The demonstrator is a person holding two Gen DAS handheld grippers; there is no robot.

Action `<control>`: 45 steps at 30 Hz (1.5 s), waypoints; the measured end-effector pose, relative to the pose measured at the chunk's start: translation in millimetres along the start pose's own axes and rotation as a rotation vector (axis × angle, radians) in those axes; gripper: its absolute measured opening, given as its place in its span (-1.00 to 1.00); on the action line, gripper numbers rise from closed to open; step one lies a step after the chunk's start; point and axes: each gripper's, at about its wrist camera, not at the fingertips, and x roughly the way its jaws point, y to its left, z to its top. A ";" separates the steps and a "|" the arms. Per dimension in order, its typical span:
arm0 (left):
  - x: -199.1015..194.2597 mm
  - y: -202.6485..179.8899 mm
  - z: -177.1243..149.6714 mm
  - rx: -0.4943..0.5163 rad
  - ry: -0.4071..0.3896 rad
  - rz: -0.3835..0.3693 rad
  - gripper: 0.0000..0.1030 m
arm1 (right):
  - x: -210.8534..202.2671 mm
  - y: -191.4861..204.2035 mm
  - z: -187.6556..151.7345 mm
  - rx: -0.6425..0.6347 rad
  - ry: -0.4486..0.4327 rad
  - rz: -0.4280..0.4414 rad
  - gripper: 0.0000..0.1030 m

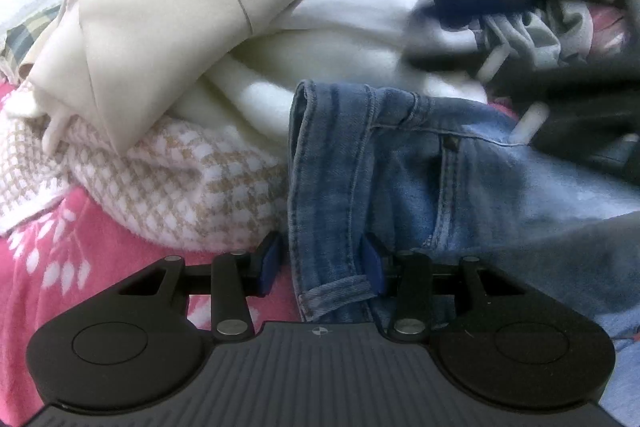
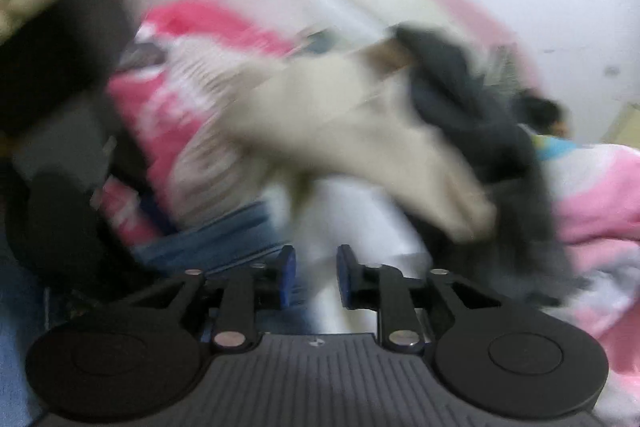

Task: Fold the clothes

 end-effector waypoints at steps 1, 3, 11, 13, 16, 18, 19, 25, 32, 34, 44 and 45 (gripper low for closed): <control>-1.6 -1.6 0.4 0.006 0.001 0.004 -0.15 | -8.8 -12.1 0.7 0.061 0.009 -0.015 -0.35; -5.7 -4.2 1.5 0.009 0.004 0.011 -0.15 | -24.2 -41.5 -7.3 0.222 0.060 -0.036 -0.31; -7.0 -1.9 4.1 -0.025 0.018 0.012 -0.13 | -42.7 -148.6 -161.3 0.826 0.524 0.032 -0.30; -2.2 2.7 -1.9 -0.024 0.017 0.016 -0.13 | -32.4 -154.9 -185.9 0.856 0.597 0.094 -0.30; 9.6 1.9 -1.5 -0.026 0.020 0.022 -0.13 | -20.9 -152.5 -205.2 0.832 0.670 0.124 -0.29; 20.1 -0.9 1.6 -0.024 0.021 0.025 -0.12 | -20.2 -152.9 -208.0 0.838 0.680 0.160 -0.29; 24.2 -4.2 3.9 -0.023 0.022 0.027 -0.12 | -21.1 -153.8 -207.8 0.842 0.682 0.176 -0.29; 33.1 -11.3 9.1 -0.017 0.022 0.025 -0.12 | -19.9 -153.4 -209.6 0.850 0.703 0.228 -0.29; 34.7 -11.0 9.9 -0.014 0.017 0.019 -0.11 | -26.3 -161.4 -207.3 0.877 0.662 0.225 -0.29; 33.9 -9.8 9.4 -0.012 0.016 0.016 -0.11 | -25.3 -162.3 -207.0 0.898 0.642 0.250 -0.23; 32.8 -10.5 10.0 -0.009 0.013 0.022 -0.10 | -9.5 -117.0 -176.0 0.606 0.650 0.244 -0.17; 32.9 -10.9 10.2 -0.011 0.013 0.024 -0.10 | -4.4 -110.9 -178.5 0.577 0.675 0.216 -0.24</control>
